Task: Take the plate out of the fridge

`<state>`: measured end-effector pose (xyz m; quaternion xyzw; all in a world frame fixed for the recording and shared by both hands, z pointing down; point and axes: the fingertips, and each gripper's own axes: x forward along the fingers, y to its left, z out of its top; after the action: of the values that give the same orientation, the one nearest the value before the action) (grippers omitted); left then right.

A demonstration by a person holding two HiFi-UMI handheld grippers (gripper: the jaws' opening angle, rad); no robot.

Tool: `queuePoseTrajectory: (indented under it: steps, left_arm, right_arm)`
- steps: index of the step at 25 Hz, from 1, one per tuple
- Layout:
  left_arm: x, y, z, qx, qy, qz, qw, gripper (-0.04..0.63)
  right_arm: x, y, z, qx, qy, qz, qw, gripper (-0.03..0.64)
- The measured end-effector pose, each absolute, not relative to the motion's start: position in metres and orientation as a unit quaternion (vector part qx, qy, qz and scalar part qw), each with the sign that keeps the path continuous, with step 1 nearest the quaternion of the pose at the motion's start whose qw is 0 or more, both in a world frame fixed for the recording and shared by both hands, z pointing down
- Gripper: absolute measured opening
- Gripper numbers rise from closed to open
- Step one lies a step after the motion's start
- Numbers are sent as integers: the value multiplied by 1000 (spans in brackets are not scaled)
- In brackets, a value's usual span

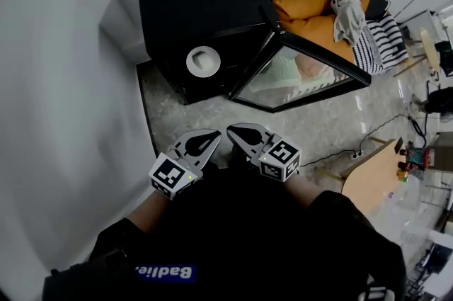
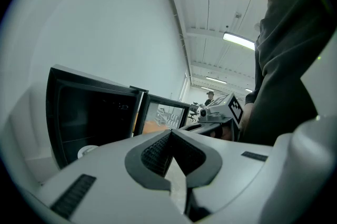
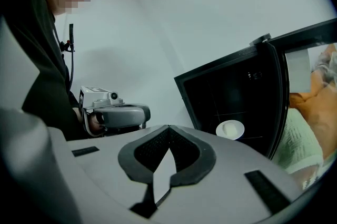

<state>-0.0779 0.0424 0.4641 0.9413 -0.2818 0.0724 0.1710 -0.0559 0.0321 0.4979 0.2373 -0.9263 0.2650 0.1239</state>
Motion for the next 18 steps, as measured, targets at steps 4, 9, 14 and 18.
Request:
queuePoseTrajectory:
  steps: [4, 9, 14, 18]
  left_arm:
    - [-82, 21, 467, 934, -302, 79, 172, 6]
    - [-79, 3, 461, 923, -335, 89, 169, 6]
    - [-74, -6, 457, 918, -345, 104, 167, 6]
    - [-70, -15, 450, 909, -364, 91, 183, 6]
  right_arm:
    - [-48, 5, 509, 249, -920, 277, 120, 9]
    - [-33, -27, 541, 253, -912, 298, 126, 9]
    - [-24, -59, 570, 261, -896, 337, 127, 9]
    - [-27, -75, 590, 258, -889, 355, 127, 9]
